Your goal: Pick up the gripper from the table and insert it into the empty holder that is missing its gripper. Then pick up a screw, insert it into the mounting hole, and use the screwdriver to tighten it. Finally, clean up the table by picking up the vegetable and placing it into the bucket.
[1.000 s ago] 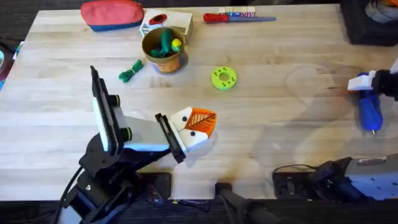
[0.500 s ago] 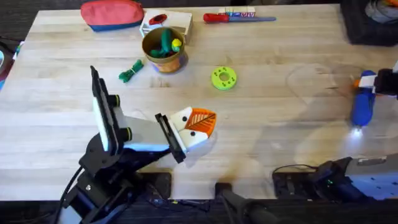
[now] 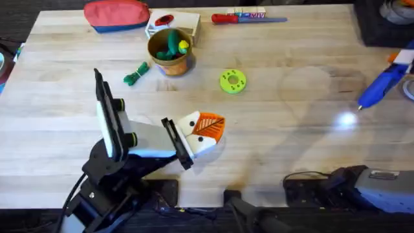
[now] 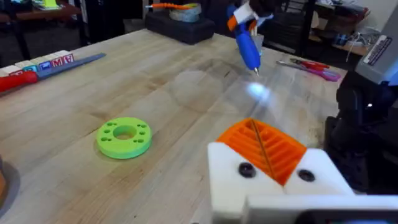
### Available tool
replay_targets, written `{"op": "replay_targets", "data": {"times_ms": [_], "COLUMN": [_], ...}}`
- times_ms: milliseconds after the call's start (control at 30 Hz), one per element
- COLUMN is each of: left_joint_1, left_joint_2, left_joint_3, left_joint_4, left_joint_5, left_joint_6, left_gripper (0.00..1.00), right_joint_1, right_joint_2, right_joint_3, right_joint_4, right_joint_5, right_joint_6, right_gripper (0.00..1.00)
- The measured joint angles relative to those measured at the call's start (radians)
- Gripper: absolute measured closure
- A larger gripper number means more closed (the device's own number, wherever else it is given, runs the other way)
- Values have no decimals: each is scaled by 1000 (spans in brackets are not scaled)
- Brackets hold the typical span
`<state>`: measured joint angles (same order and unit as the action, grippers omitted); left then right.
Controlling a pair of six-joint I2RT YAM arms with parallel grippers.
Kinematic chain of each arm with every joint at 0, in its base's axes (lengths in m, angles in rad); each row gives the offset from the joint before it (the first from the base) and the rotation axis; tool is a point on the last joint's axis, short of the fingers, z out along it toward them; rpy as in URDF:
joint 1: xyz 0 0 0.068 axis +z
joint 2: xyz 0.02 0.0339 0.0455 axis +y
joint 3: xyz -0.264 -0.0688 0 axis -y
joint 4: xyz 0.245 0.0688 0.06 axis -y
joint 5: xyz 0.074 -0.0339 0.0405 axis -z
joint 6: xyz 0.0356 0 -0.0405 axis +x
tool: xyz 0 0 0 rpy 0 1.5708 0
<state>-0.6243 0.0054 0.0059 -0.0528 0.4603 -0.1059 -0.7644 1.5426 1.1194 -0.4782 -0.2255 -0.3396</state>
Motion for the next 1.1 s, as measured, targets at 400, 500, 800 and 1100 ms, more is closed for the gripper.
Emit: {"op": "replay_targets", "data": {"times_ms": [400, 500, 800, 1100], "left_joint_1": [0, 0, 0, 0], "left_joint_2": [0, 0, 0, 0], "left_joint_3": [0, 0, 0, 0], "left_joint_4": [0, 0, 0, 0], "left_joint_5": [0, 0, 0, 0], "left_joint_6": [0, 0, 0, 0], "left_gripper": [995, 995, 995, 995], "right_joint_1": [175, 231, 523, 989], "right_joint_2": [-413, -513, -810, -912], "right_joint_3": [0, 0, -124, -300], "right_joint_4": [-44, -65, 22, 243], "right_joint_5": [-58, -61, -70, -92], "right_joint_6": [126, 156, 242, 295], "right_gripper": [994, 994, 994, 994]}}
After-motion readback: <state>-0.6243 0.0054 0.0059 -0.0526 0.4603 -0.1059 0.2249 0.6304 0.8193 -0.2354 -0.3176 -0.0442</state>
